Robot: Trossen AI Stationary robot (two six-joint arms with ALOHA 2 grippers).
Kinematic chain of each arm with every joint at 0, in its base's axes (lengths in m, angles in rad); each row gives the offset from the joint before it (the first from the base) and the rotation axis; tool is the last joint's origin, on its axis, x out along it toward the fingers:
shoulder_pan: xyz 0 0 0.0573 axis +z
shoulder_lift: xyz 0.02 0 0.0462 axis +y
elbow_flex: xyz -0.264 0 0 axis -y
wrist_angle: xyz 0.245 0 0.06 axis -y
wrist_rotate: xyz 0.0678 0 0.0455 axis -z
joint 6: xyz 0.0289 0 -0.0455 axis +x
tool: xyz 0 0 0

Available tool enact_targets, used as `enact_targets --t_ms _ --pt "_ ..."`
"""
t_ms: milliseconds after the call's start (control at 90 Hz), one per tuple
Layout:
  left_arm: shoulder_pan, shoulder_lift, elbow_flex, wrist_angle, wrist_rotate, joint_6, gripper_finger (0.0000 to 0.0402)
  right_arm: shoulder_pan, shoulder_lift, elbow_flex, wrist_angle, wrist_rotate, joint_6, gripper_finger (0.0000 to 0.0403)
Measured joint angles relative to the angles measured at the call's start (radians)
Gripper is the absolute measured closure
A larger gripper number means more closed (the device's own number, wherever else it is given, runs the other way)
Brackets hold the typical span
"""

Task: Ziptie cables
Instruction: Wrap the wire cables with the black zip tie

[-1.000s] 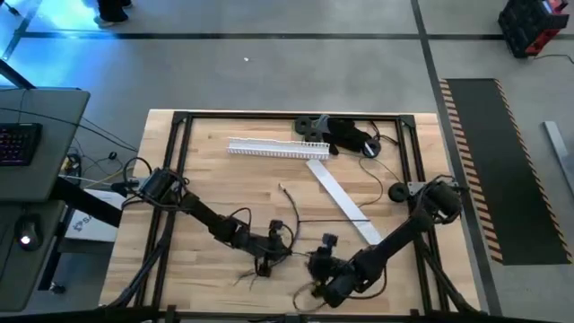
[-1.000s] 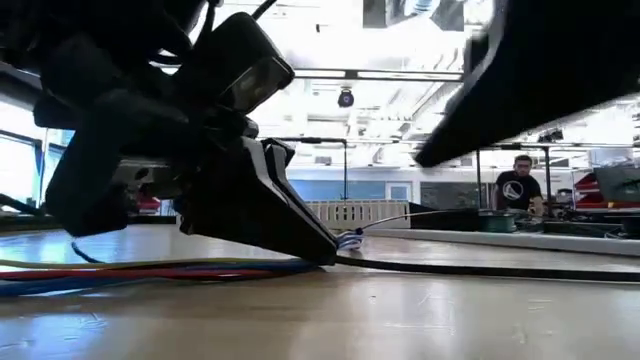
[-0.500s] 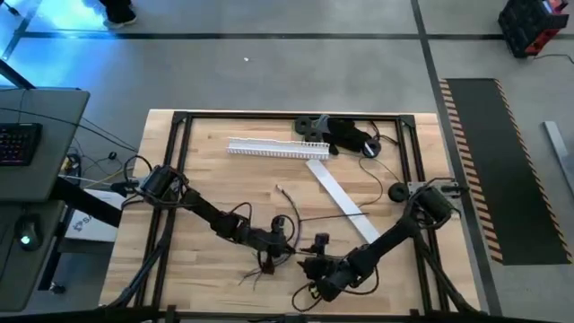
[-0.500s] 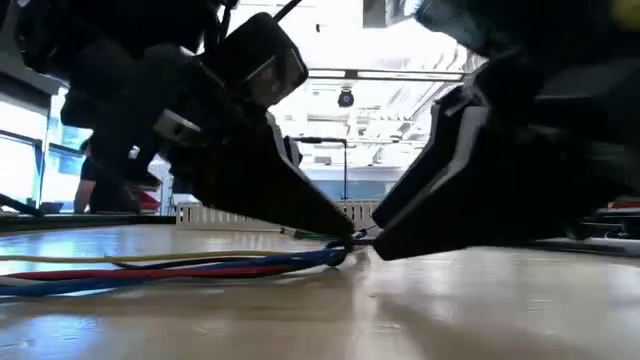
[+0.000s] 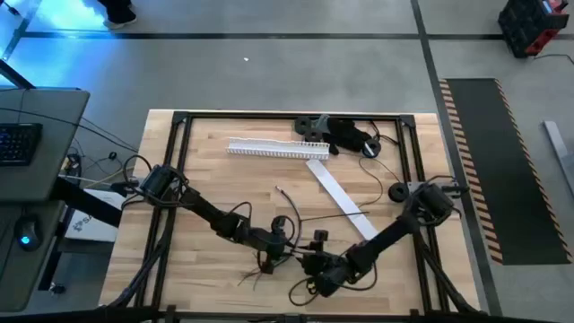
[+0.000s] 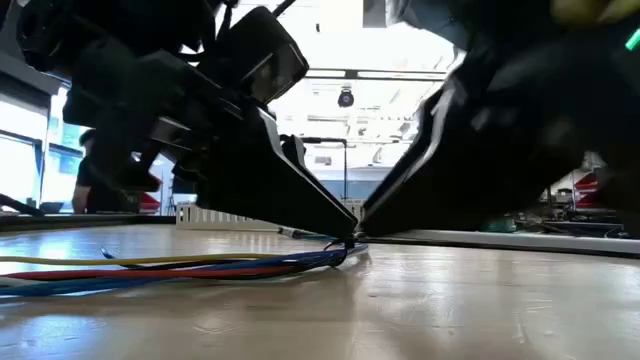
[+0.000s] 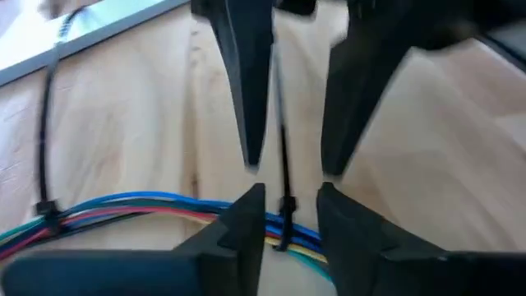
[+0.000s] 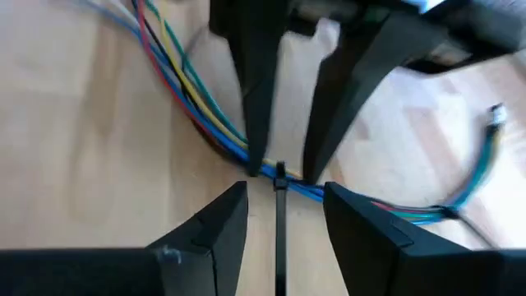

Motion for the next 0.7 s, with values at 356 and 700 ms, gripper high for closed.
enact_targets --t_ms 356,700 --pt "-0.010 0.000 0.001 -0.002 -0.097 -0.027 0.0255 0.037 -0.034 0.001 -0.032 0.132 0.077 0.0258" --pt "-0.027 0.027 0.009 0.000 -0.101 0.048 0.0266 0.037 -0.034 0.001 -0.032 0.133 0.077 0.0258"
